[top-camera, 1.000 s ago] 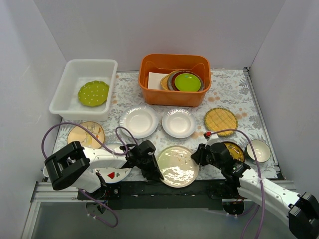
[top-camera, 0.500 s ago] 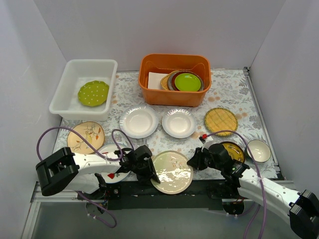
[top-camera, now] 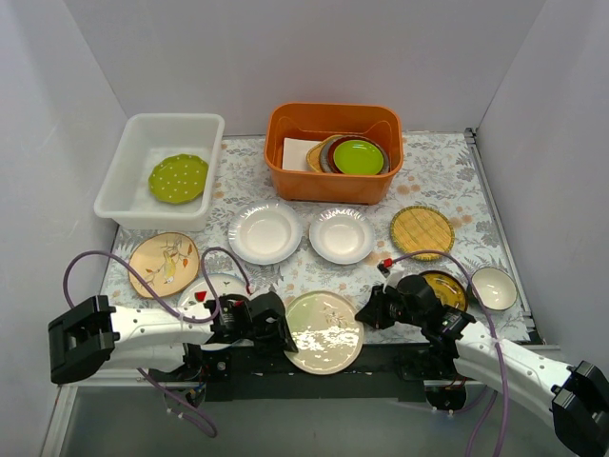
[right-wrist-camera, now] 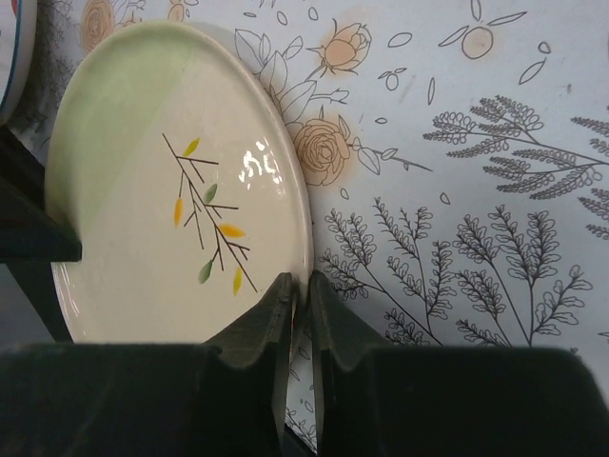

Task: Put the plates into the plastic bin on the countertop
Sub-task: Pick up the plate from the corner of the board.

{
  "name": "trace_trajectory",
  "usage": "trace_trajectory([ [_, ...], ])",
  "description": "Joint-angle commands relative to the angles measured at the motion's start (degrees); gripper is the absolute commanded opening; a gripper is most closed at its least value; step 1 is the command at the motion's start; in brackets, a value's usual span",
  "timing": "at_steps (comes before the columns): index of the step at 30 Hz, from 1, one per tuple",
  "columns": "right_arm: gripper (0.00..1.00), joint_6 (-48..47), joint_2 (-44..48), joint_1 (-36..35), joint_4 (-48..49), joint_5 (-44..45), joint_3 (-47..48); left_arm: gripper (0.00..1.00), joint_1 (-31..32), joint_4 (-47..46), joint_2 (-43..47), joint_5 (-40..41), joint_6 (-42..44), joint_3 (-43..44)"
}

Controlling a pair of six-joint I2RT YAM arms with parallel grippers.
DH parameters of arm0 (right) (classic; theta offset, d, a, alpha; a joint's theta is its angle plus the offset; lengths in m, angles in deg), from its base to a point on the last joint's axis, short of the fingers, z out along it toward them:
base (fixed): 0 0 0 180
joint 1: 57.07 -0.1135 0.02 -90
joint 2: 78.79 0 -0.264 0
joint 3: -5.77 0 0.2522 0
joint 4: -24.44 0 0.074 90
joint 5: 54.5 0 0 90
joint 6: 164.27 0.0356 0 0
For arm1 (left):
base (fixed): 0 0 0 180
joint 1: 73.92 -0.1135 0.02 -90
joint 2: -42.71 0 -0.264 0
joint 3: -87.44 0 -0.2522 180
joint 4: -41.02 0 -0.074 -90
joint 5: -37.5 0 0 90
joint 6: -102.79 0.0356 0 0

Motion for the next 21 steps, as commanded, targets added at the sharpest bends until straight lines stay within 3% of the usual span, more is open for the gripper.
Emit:
trace_trajectory([
  [1,0.01,1.8,-0.3,-1.8,1.9,-8.1,-0.9,0.34,-0.3,6.9,0.7,24.2,-15.5,-4.0],
  [8,0.01,2.3,-0.2,-1.8,2.6,-8.2,-1.8,0.35,1.9,4.4,6.3,28.4,-16.5,-5.8],
  [16,0.01,2.9,-0.1,-1.8,3.6,-8.5,-2.6,0.43,2.3,-1.2,9.8,30.0,-11.5,-6.1],
  [21,0.01,3.1,0.3,-1.8,3.7,-8.5,-2.7,0.34,3.6,-3.9,10.9,31.9,-7.7,-4.6],
])
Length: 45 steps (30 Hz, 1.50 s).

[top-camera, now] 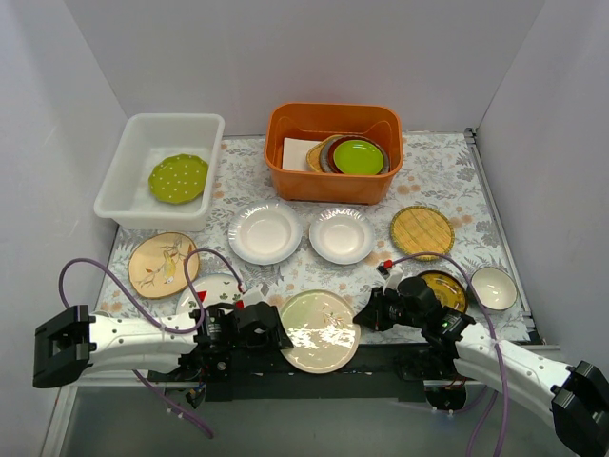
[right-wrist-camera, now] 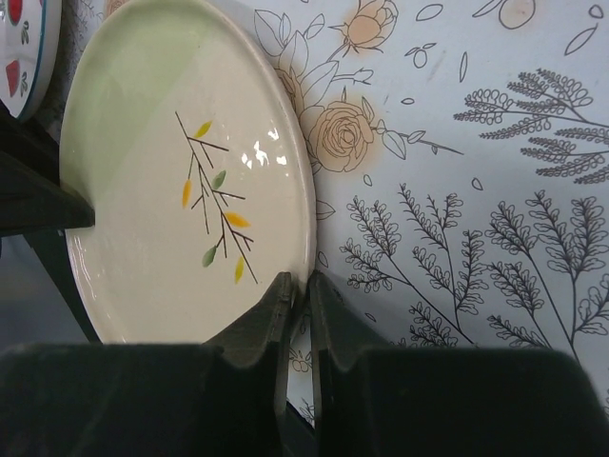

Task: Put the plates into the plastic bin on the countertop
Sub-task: Pick up the plate from the corner of the board.

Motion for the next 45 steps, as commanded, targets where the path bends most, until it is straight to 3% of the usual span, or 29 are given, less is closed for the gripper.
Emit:
trace_trajectory([
  [1,0.01,0.5,0.3,-1.3,1.8,-6.0,-1.4,0.31,-0.7,-3.5,1.1,20.9,-7.8,0.5],
  [8,0.01,0.9,1.8,-1.3,1.8,-5.7,-1.4,0.22,0.9,-4.6,5.8,23.9,-4.1,2.3],
  [17,0.01,1.6,3.2,-1.3,1.4,-4.4,-1.5,0.19,1.0,-6.0,5.5,23.1,-2.7,2.7],
  [25,0.01,1.7,3.3,-1.3,1.3,-3.6,-1.6,0.36,1.0,-17.6,2.5,18.6,6.8,2.8],
  [31,0.01,1.9,3.9,-1.4,1.6,-3.8,-2.3,0.36,1.1,-24.3,2.8,16.2,11.2,2.0],
  [35,0.01,2.1,4.3,-1.3,2.3,-4.0,-2.8,0.3,1.3,-26.1,4.2,15.1,13.2,1.7],
  [38,0.01,2.1,4.4,-1.3,2.6,-4.1,-2.8,0.16,1.3,-26.4,5.0,14.5,13.8,1.9],
  [39,0.01,2.1,4.5,-1.3,2.6,-4.1,-2.8,0.04,1.3,-26.5,5.2,14.2,13.9,1.9],
  [40,0.01,2.1,4.5,-1.4,2.6,-4.1,-2.8,0.0,1.3,-26.4,5.2,14.1,14.0,2.0],
  [45,0.02,2.0,4.9,-1.3,2.1,-3.4,-2.7,0.0,1.4,-26.2,5.2,13.1,13.9,2.6],
])
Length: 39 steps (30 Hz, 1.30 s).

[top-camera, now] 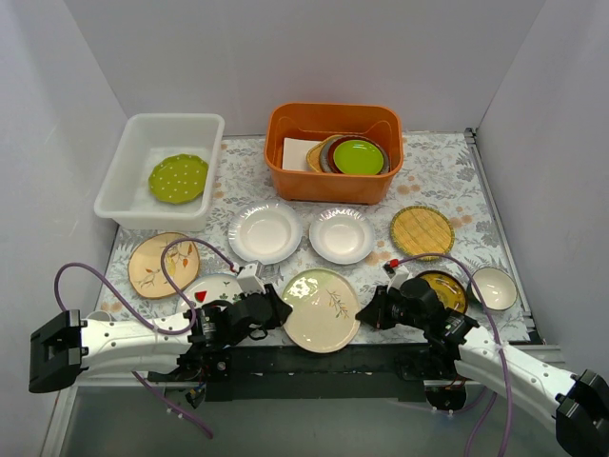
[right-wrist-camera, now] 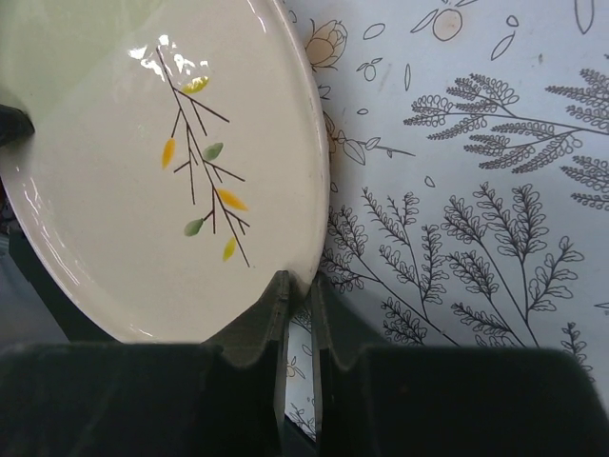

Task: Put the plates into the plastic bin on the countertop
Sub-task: Pick up the plate from the corner of the board.

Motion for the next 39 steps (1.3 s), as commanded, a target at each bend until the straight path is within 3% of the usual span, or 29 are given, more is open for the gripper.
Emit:
trace_trajectory([
  [1,0.02,-0.8,0.7,-1.4,4.9,-7.3,-2.3,0.0,1.2,-15.7,1.6,-7.7,-1.3,2.8],
  [4,0.14,-1.1,1.3,-1.4,3.2,-6.0,-1.7,0.0,1.2,-14.4,2.1,-7.8,-1.6,3.5],
  [8,0.43,-1.9,3.4,-1.4,0.3,-3.7,-0.2,0.0,1.2,-12.1,4.7,-7.3,-1.5,4.6],
  [11,0.55,-2.1,4.4,-1.4,-1.8,-2.5,0.8,0.0,1.2,-9.1,6.3,-7.1,-1.8,5.7],
  [23,0.61,-2.4,3.7,-1.4,-1.4,-2.3,1.6,0.0,1.2,-2.6,8.9,-7.1,-1.8,7.9],
  [34,0.61,-2.4,3.7,-1.4,-1.1,-2.6,1.2,0.0,1.2,-8.4,-1.1,-12.1,-0.8,8.6],
  [39,0.61,-2.1,4.4,-1.4,-1.1,-2.8,0.6,0.18,1.2,-10.0,-2.4,-12.4,0.1,9.5],
])
